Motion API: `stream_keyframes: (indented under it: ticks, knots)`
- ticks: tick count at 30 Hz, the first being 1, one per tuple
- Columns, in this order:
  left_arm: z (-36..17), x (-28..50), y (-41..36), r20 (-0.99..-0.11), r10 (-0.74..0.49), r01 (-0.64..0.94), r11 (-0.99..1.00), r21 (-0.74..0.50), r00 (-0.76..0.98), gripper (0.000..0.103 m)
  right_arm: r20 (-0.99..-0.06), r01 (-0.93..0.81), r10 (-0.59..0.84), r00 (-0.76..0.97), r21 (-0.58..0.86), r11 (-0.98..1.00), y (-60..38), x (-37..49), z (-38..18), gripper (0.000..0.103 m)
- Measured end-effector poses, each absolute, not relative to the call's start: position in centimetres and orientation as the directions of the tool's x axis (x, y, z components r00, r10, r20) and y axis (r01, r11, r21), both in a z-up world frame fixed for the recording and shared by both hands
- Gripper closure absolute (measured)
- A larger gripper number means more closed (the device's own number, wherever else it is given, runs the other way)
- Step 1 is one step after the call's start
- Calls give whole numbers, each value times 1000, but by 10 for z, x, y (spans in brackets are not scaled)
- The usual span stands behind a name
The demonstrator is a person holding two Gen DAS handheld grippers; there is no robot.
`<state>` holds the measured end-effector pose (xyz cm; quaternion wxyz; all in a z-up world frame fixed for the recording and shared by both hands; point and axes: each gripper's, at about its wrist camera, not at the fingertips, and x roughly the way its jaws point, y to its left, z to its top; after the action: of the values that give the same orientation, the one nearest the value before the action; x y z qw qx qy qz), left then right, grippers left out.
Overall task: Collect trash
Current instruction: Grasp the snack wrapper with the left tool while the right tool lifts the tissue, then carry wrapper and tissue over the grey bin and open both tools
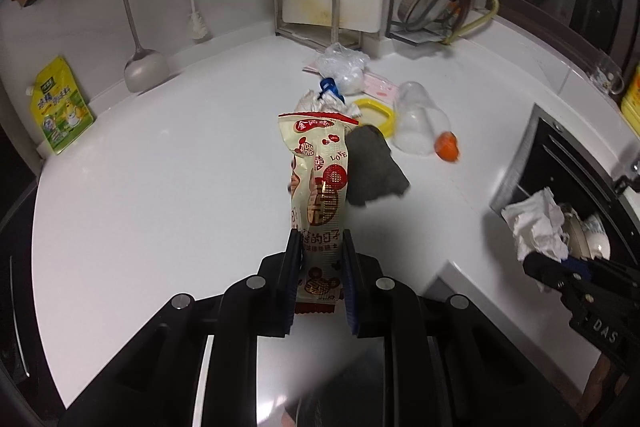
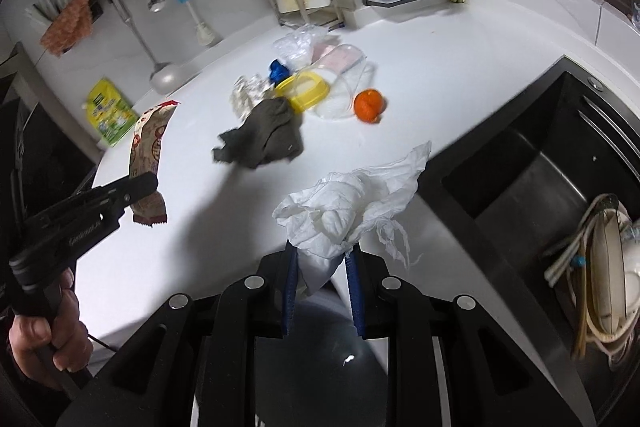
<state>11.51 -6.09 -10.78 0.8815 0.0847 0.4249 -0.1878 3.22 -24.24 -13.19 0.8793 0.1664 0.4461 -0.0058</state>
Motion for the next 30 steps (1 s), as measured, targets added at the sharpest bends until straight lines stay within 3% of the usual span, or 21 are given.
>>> stream_keyframes:
  ticks: [16, 30]
  knots:
    - [-139, -16, -42, -877, -232, 428, 903, -34, 420, 84, -856, 11, 242, 457, 278, 961, -186, -74, -152, 82]
    - [-167, -42, -52, -919, -220, 387, 919, -83, 326, 81, -879, -43, 291, 378, 297, 954, -180, -85, -182, 80]
